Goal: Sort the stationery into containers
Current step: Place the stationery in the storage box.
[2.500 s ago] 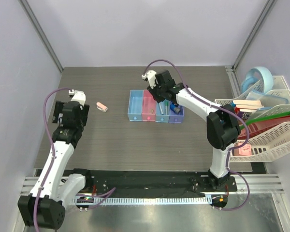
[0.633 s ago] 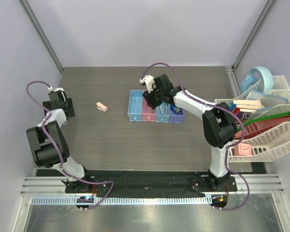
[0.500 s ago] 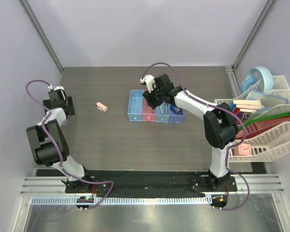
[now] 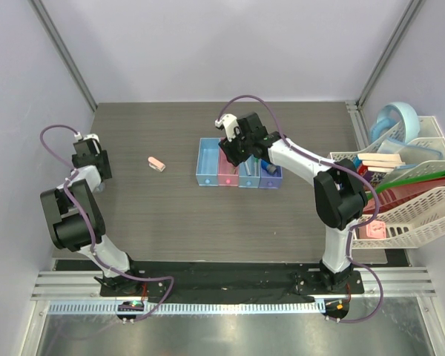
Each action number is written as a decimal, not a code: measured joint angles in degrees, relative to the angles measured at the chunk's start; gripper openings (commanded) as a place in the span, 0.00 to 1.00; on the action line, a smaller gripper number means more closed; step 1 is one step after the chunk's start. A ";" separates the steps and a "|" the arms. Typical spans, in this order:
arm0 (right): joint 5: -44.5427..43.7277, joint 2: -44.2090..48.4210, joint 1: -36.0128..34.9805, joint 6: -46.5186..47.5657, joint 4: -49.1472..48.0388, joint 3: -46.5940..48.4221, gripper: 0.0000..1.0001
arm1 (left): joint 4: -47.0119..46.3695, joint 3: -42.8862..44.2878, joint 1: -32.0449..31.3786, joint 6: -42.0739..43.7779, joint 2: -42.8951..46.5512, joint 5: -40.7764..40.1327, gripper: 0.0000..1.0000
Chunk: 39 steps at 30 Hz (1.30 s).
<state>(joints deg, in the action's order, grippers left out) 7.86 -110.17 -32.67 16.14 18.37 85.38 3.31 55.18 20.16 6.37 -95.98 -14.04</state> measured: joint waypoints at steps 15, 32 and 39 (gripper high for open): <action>0.00 0.00 -0.07 0.00 0.11 -0.02 0.57 | -0.85 -0.55 0.74 -0.61 -0.09 2.95 0.33; 0.00 0.00 -0.61 -0.02 0.11 0.00 0.58 | 0.74 -1.27 0.87 -1.51 1.49 5.49 0.24; -0.09 0.00 -0.61 0.02 0.13 0.00 0.59 | 1.79 -1.07 0.87 -1.73 4.26 7.10 0.23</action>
<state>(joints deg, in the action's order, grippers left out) 7.77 -110.17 -33.28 16.16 18.50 85.38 5.10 54.11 21.04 4.64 -91.72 -6.94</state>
